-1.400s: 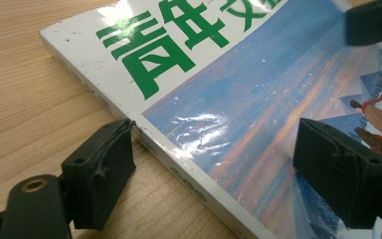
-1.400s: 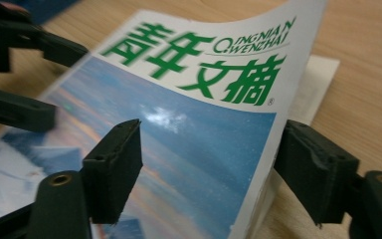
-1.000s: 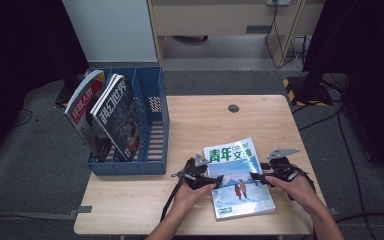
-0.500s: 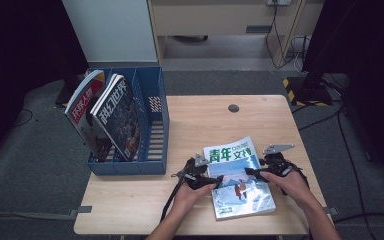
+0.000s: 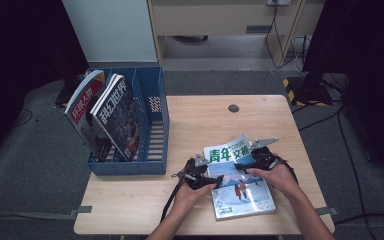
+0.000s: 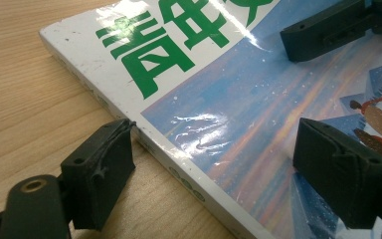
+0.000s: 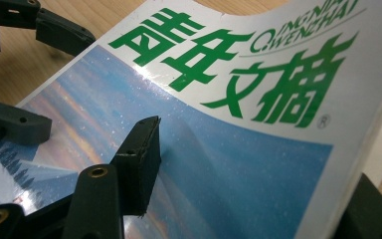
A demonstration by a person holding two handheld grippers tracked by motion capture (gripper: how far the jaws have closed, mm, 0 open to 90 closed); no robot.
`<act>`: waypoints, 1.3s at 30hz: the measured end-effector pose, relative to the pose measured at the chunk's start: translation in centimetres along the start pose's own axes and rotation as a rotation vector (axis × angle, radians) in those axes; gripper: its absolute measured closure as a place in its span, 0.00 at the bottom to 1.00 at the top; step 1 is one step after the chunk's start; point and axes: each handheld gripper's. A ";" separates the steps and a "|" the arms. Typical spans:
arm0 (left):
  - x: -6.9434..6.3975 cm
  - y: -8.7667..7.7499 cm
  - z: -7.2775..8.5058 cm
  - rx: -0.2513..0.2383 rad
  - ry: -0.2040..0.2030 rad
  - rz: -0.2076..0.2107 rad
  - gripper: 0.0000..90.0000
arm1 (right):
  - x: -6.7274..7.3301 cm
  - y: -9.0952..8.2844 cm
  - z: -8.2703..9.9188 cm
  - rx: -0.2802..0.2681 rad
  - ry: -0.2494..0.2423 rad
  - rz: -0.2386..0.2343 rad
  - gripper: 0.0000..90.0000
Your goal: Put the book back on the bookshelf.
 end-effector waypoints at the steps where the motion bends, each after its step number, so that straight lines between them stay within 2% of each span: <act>1: 0.0 0.0 0.0 0.000 0.001 0.000 0.17 | 0.0 -0.1 0.1 -0.001 0.004 -0.002 0.50; 5: 0.0 0.0 0.0 0.000 0.000 -0.002 0.17 | 0.0 -0.3 0.4 -0.010 0.015 -0.007 0.54; 8: 0.0 0.0 0.0 0.000 0.000 -0.002 0.17 | 0.0 -0.4 0.4 -0.026 0.039 -0.004 0.63; 9: 0.0 0.0 0.0 0.000 0.000 -0.002 0.17 | 0.0 -0.4 0.4 -0.026 0.039 -0.004 0.63; 11: 0.0 0.0 0.0 0.001 0.001 -0.003 0.17 | 0.0 -0.5 0.5 -0.054 0.045 0.000 0.72; 15: -0.1 0.0 0.0 -0.001 -0.003 -0.009 0.17 | 0.0 -0.7 0.2 -0.063 0.048 0.000 0.83; 18: -0.1 0.0 0.0 -0.001 -0.004 -0.009 0.17 | 0.2 -0.7 -0.1 -0.050 0.054 0.011 0.83; 22: -0.1 0.0 0.0 -0.003 -0.006 -0.008 0.17 | 0.4 -0.2 -0.3 -0.047 0.048 0.035 0.72; 23: -0.1 0.0 0.0 -0.002 -0.006 -0.005 0.17 | 0.3 0.1 -0.3 -0.031 0.028 0.054 0.71; 25: 0.0 0.0 0.0 -0.001 -0.005 0.001 0.17 | 0.3 0.0 -0.3 -0.038 0.034 0.048 0.77; 27: 0.2 0.0 0.0 -0.005 -0.012 0.010 0.17 | 0.5 -0.4 -0.4 -0.081 0.033 0.042 0.88; 28: 0.4 0.0 0.0 -0.007 -0.021 0.022 0.17 | 0.8 -0.7 -0.6 -0.095 0.016 0.043 0.92; 31: 0.8 0.1 -0.2 -0.011 -0.035 0.039 0.17 | 1.4 -1.3 -0.8 -0.134 -0.019 0.034 0.94; 33: 1.1 0.1 -0.3 -0.010 -0.034 0.035 0.18 | 1.7 -1.9 -1.0 -0.172 -0.029 0.008 0.95; 37: 1.5 0.2 -0.4 -0.010 -0.035 0.040 0.17 | 2.2 -2.5 -1.2 -0.198 -0.059 -0.003 0.96; 39: 1.9 0.2 -0.5 -0.013 -0.065 0.076 0.15 | 2.4 -3.0 -1.3 -0.227 -0.073 -0.014 0.96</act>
Point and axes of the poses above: each handheld gripper's, and its own axes: y roughly forward along the jaws, z roughly out of its underside, x roughly to its left, and after that the axes turned 5 degrees about -z, right-handed
